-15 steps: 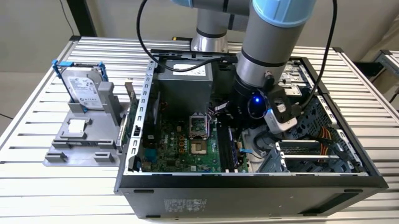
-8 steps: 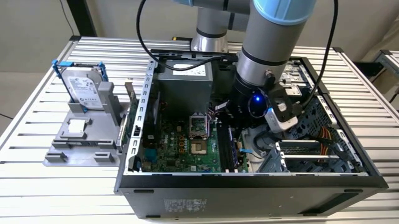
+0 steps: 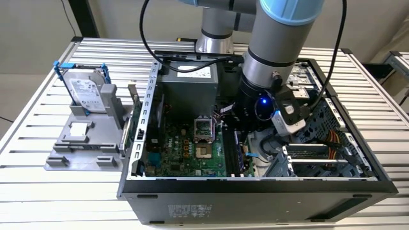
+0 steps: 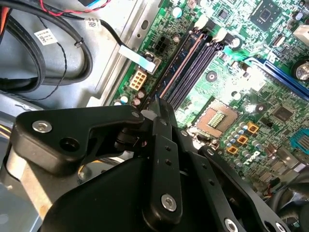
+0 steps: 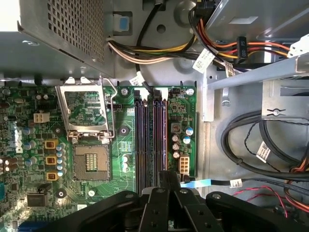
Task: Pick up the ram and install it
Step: 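Press down the ram until it locks into place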
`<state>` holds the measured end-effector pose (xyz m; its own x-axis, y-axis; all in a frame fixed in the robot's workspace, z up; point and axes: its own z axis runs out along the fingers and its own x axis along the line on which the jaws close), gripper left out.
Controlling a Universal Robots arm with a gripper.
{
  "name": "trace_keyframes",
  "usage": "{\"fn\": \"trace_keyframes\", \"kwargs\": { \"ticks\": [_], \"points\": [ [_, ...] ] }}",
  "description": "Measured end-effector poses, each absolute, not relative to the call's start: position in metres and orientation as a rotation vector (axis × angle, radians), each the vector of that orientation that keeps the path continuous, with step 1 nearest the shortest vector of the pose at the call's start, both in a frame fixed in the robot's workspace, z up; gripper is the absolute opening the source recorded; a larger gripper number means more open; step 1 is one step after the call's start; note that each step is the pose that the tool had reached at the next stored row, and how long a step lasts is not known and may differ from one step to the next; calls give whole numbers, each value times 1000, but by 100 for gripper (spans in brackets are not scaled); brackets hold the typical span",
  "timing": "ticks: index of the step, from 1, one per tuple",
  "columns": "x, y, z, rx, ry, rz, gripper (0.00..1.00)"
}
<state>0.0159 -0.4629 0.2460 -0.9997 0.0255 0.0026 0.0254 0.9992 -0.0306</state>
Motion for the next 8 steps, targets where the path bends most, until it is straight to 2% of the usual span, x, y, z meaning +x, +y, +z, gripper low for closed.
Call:
{"fn": "trace_keyframes", "kwargs": {
  "ticks": [8],
  "points": [
    [16, -463, 246, 33, -3139, 48, 0]
  ]
}}
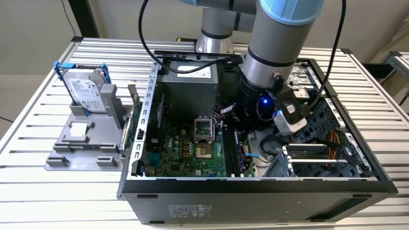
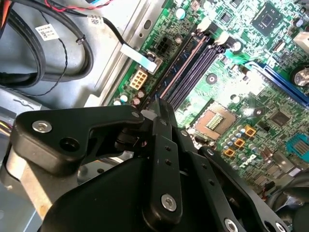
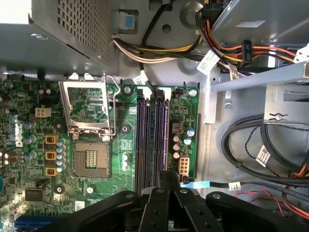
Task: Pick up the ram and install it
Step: 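Press down the ram until it locks into place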
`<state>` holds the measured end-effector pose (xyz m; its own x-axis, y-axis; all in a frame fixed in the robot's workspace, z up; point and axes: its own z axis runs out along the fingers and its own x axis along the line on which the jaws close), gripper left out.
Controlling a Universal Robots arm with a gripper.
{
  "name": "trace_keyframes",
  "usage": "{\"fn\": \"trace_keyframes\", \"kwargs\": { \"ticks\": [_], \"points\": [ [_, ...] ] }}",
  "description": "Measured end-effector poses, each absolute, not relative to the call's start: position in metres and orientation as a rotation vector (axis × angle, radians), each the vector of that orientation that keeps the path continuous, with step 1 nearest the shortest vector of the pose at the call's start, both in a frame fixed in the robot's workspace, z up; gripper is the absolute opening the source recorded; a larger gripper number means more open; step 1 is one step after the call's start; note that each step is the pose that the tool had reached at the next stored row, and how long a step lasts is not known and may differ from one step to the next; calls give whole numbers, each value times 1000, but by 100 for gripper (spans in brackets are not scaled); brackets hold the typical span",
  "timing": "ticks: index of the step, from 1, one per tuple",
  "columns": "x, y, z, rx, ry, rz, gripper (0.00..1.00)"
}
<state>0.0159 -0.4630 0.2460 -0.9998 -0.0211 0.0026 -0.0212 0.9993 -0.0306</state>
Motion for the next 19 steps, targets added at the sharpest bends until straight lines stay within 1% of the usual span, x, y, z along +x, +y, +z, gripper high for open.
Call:
{"fn": "trace_keyframes", "kwargs": {
  "ticks": [19],
  "points": [
    [16, -463, 246, 231, -3132, 48, 0]
  ]
}}
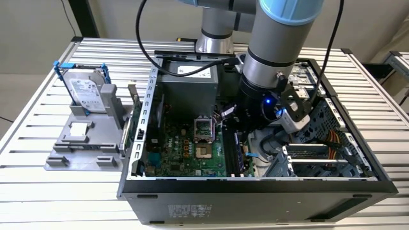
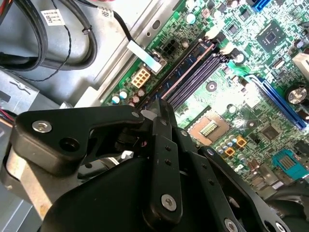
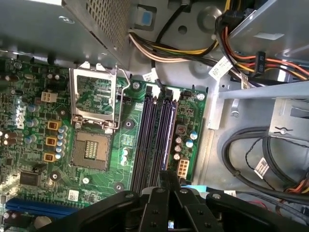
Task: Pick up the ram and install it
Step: 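Press down the ram until it locks into place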
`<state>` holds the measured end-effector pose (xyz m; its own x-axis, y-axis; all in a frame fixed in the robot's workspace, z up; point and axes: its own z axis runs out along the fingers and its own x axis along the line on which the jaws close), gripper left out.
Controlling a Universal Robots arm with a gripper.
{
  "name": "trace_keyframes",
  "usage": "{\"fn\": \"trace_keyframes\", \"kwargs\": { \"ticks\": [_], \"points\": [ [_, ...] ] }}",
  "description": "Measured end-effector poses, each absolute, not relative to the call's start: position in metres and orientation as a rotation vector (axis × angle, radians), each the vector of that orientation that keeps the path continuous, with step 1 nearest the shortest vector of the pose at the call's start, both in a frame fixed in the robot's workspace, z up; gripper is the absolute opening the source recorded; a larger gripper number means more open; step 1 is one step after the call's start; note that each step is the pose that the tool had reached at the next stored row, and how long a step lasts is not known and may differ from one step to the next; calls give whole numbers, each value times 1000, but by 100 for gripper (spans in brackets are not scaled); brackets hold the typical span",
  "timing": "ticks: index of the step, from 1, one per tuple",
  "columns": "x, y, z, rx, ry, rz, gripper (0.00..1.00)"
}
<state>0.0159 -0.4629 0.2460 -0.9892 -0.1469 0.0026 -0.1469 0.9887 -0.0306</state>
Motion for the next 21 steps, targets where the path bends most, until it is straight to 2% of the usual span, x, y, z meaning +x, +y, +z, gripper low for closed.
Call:
{"fn": "trace_keyframes", "kwargs": {
  "ticks": [21],
  "points": [
    [16, -463, 246, 371, -3120, 48, 0]
  ]
}}
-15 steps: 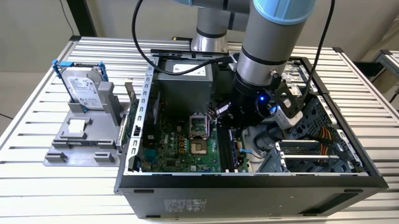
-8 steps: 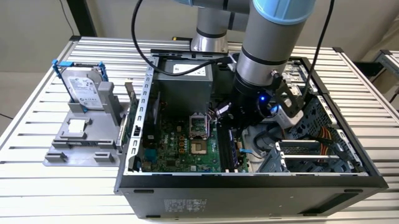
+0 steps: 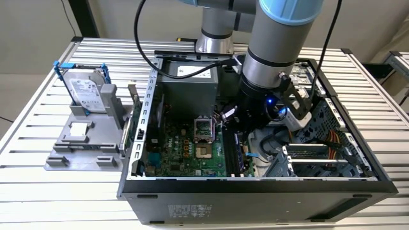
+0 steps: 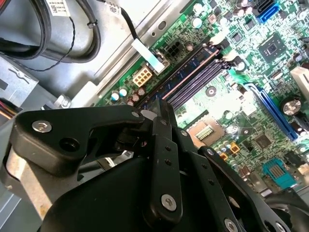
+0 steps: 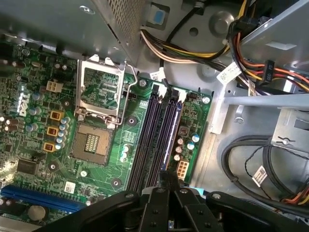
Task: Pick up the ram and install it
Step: 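Press down the ram until it locks into place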
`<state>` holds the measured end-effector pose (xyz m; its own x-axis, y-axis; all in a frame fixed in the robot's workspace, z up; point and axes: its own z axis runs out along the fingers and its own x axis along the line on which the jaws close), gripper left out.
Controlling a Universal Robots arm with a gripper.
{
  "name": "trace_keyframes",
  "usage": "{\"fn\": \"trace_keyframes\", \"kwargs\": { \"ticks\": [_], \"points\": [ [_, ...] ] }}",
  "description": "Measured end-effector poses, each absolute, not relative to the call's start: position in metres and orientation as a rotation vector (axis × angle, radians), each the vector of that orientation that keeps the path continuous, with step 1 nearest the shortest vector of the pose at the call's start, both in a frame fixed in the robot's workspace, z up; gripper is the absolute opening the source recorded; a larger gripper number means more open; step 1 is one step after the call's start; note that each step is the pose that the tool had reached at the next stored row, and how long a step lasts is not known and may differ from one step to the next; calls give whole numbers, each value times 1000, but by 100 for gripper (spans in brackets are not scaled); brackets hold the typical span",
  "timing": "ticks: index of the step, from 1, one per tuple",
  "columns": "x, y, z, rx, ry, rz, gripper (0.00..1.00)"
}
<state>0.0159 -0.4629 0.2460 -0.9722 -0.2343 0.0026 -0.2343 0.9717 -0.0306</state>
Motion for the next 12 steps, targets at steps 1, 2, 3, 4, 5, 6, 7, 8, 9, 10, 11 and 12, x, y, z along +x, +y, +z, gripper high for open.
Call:
{"fn": "trace_keyframes", "kwargs": {
  "ticks": [1, 2, 3, 4, 5, 6, 7, 8, 9, 10, 11, 12],
  "points": [
    [16, -463, 246, -379, 3117, -48, 0],
    [16, -463, 246, -387, 3116, -48, 0],
    [16, -463, 246, -395, 3115, -48, 0],
    [16, -463, 246, -403, 3114, -48, 0],
    [16, -463, 246, -412, 3113, -48, 0],
    [16, -463, 246, -421, 3111, -48, 0],
    [16, -463, 246, -431, 3110, -48, 0],
    [16, -463, 246, -440, 3108, -48, 0],
    [16, -463, 246, -450, 3107, -48, 0],
    [16, -463, 246, -462, 3105, -48, 0],
    [16, -463, 246, -475, 3103, -48, 0],
    [16, -463, 246, -487, 3101, -48, 0]
  ]
}}
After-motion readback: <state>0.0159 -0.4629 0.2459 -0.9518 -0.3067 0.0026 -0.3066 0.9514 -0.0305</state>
